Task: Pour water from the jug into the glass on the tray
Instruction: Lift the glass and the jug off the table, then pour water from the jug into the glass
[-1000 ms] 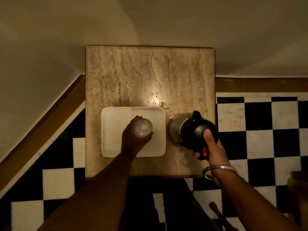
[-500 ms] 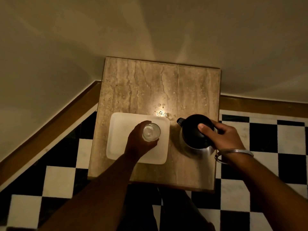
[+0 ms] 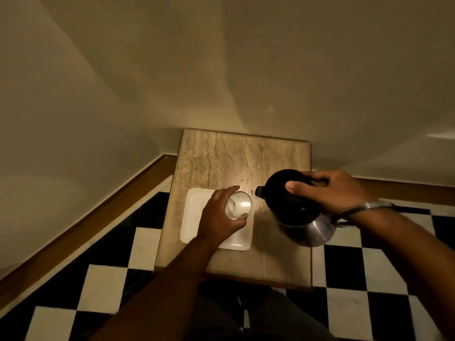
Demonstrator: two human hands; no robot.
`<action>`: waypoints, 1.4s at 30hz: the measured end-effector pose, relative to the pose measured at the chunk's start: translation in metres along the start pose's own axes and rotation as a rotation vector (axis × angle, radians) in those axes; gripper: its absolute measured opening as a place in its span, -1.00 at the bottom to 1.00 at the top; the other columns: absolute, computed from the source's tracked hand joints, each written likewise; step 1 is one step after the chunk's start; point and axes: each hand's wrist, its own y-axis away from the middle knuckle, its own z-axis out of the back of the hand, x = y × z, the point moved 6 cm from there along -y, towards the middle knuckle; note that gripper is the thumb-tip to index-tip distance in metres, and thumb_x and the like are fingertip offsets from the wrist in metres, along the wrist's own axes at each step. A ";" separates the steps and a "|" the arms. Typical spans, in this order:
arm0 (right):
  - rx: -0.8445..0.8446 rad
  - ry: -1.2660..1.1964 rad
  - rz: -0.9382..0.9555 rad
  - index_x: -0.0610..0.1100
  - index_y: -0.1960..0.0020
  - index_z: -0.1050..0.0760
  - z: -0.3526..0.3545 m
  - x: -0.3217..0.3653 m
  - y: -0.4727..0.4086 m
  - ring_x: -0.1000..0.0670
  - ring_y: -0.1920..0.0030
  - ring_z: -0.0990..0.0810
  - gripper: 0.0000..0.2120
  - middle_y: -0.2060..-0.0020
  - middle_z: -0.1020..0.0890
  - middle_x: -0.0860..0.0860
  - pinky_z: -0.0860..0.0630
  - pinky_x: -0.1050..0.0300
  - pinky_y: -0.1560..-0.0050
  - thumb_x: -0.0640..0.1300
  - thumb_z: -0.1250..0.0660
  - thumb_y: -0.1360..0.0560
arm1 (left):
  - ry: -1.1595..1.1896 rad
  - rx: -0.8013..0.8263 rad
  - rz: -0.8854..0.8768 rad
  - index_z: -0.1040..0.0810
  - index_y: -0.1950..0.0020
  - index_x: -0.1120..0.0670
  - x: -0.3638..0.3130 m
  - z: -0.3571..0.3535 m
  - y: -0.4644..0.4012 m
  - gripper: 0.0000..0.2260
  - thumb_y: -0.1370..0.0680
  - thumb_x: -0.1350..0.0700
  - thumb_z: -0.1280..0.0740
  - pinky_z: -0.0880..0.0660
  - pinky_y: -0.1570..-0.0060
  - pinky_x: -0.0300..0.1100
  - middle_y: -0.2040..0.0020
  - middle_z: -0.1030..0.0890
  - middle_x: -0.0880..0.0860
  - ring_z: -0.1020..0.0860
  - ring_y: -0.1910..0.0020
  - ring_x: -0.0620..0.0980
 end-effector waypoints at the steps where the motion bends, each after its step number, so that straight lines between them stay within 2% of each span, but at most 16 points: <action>1: 0.007 0.019 -0.002 0.02 -0.22 -0.60 0.001 0.010 0.007 0.03 0.07 -0.64 -0.07 0.06 -0.66 0.07 -0.58 0.10 0.18 0.50 -0.36 0.02 | 0.012 -0.001 -0.020 -0.38 -0.34 -0.24 -0.006 0.006 0.001 -0.26 -0.21 -0.02 -0.57 -0.35 -0.10 -0.46 -0.20 -0.46 -0.16 -0.45 -0.12 -0.23; 3: 0.006 0.068 0.011 0.02 -0.23 -0.60 0.003 0.033 0.022 0.08 0.11 -0.62 -0.07 0.12 -0.63 0.13 -0.53 0.18 0.24 0.50 -0.37 0.01 | 0.043 -0.010 -0.062 -0.39 -0.32 -0.26 -0.020 0.023 0.005 -0.28 -0.22 -0.02 -0.57 -0.33 -0.04 -0.53 -0.16 -0.42 -0.16 -0.45 -0.07 -0.24; 6: 0.000 0.203 0.045 0.03 -0.26 -0.58 0.005 0.064 0.042 0.07 0.09 -0.58 -0.08 0.03 -0.62 0.08 -0.46 0.22 0.25 0.53 -0.33 -0.04 | 0.076 -0.021 -0.110 -0.43 -0.26 -0.23 -0.033 0.044 0.005 -0.35 -0.22 -0.02 -0.56 -0.33 0.03 -0.56 -0.15 -0.43 -0.15 -0.45 -0.01 -0.26; 9: -0.034 0.302 0.063 0.02 -0.23 -0.59 0.004 0.097 0.059 0.10 0.12 -0.59 -0.27 0.03 -0.64 0.08 -0.49 0.22 0.27 0.45 -0.39 -0.22 | 0.090 0.021 -0.171 -0.46 -0.25 -0.16 -0.048 0.071 0.004 -0.38 -0.22 -0.05 -0.53 -0.32 0.05 -0.58 -0.15 -0.51 -0.17 -0.45 -0.02 -0.27; 12: -0.020 0.405 0.060 0.02 -0.19 -0.62 -0.001 0.128 0.076 0.07 0.14 -0.64 -0.35 0.07 -0.69 0.05 -0.60 0.14 0.23 0.42 -0.40 -0.27 | 0.065 0.076 -0.241 -0.45 -0.25 -0.17 -0.062 0.094 0.008 -0.40 -0.23 -0.14 -0.49 -0.34 0.04 -0.52 -0.11 -0.55 -0.23 -0.50 -0.04 -0.23; 15: -0.011 0.515 0.055 0.00 -0.15 -0.66 -0.002 0.155 0.091 0.03 0.13 -0.65 -0.38 0.06 -0.72 0.02 -0.64 0.07 0.14 0.41 -0.39 -0.29 | 0.059 0.104 -0.267 -0.45 -0.30 -0.14 -0.074 0.113 0.011 -0.34 -0.23 -0.24 -0.45 -0.42 -0.02 -0.39 -0.18 -0.59 -0.15 -0.52 -0.11 -0.18; 18: -0.031 0.621 0.063 0.00 -0.11 -0.67 -0.002 0.178 0.105 0.05 0.14 -0.65 -0.41 0.09 -0.73 0.04 -0.60 0.13 0.16 0.42 -0.37 -0.32 | 0.045 0.089 -0.292 -0.43 -0.33 -0.16 -0.086 0.131 0.018 -0.32 -0.24 -0.21 -0.49 -0.46 -0.02 -0.32 -0.21 -0.58 -0.15 -0.53 -0.11 -0.16; 20: -0.062 0.671 0.080 0.00 -0.08 -0.68 0.003 0.196 0.115 0.05 0.15 -0.66 -0.41 0.11 -0.73 0.05 -0.58 0.14 0.18 0.44 -0.36 -0.31 | 0.028 0.065 -0.311 -0.41 -0.32 -0.18 -0.099 0.143 0.019 -0.33 -0.25 -0.17 -0.52 -0.52 -0.04 -0.24 -0.21 -0.58 -0.16 -0.53 -0.11 -0.15; 23: -0.115 0.754 0.107 0.02 -0.03 -0.69 0.011 0.215 0.130 0.04 0.16 -0.67 -0.39 0.15 -0.73 0.06 -0.63 0.06 0.11 0.48 -0.33 -0.27 | 0.039 0.057 -0.313 -0.40 -0.32 -0.18 -0.117 0.153 0.027 -0.32 -0.23 -0.17 -0.51 -0.57 -0.08 -0.14 -0.21 -0.58 -0.14 -0.54 -0.13 -0.12; 28: -0.115 0.896 0.106 0.03 -0.01 -0.69 0.006 0.237 0.123 0.03 0.19 -0.67 -0.37 0.17 -0.73 0.08 -0.61 0.10 0.16 0.50 -0.32 -0.24 | 0.056 0.076 -0.316 -0.41 -0.31 -0.17 -0.121 0.153 0.022 -0.33 -0.24 -0.19 -0.51 -0.58 -0.04 -0.17 -0.19 -0.57 -0.16 -0.54 -0.07 -0.16; 29: -0.187 0.943 0.195 0.03 -0.01 -0.68 0.025 0.248 0.155 0.03 0.20 -0.67 -0.37 0.18 -0.73 0.08 -0.59 0.12 0.20 0.50 -0.32 -0.24 | 0.052 -0.017 -0.342 -0.41 -0.31 -0.18 -0.155 0.170 0.045 -0.34 -0.24 -0.19 -0.51 -0.58 -0.03 -0.19 -0.17 -0.57 -0.17 -0.54 -0.05 -0.17; 32: -0.221 0.985 0.216 0.03 0.00 -0.67 0.040 0.263 0.161 0.04 0.24 -0.65 -0.39 0.24 -0.70 0.10 -0.52 0.14 0.29 0.50 -0.33 -0.25 | 0.087 -0.035 -0.347 -0.41 -0.28 -0.21 -0.173 0.174 0.046 -0.36 -0.24 -0.18 -0.52 -0.59 -0.02 -0.15 -0.12 -0.56 -0.21 -0.55 -0.03 -0.16; 36: -0.219 1.040 0.225 0.00 0.01 -0.67 0.037 0.268 0.162 0.01 0.23 -0.67 -0.37 0.23 -0.71 0.07 -0.65 0.02 0.11 0.50 -0.35 -0.23 | 0.084 -0.040 -0.346 -0.44 -0.25 -0.18 -0.177 0.169 0.048 -0.40 -0.25 -0.17 -0.52 -0.60 -0.02 -0.10 -0.14 -0.59 -0.17 -0.57 -0.03 -0.15; 42: -0.256 1.178 0.288 -0.04 0.01 -0.66 0.039 0.277 0.180 -0.01 0.28 -0.65 -0.36 0.29 -0.68 0.05 -0.65 0.05 0.16 0.49 -0.34 -0.26 | 0.085 -0.098 -0.345 -0.44 -0.27 -0.14 -0.189 0.168 0.060 -0.38 -0.27 -0.12 -0.56 -0.59 -0.02 -0.11 -0.14 -0.59 -0.16 -0.57 -0.03 -0.14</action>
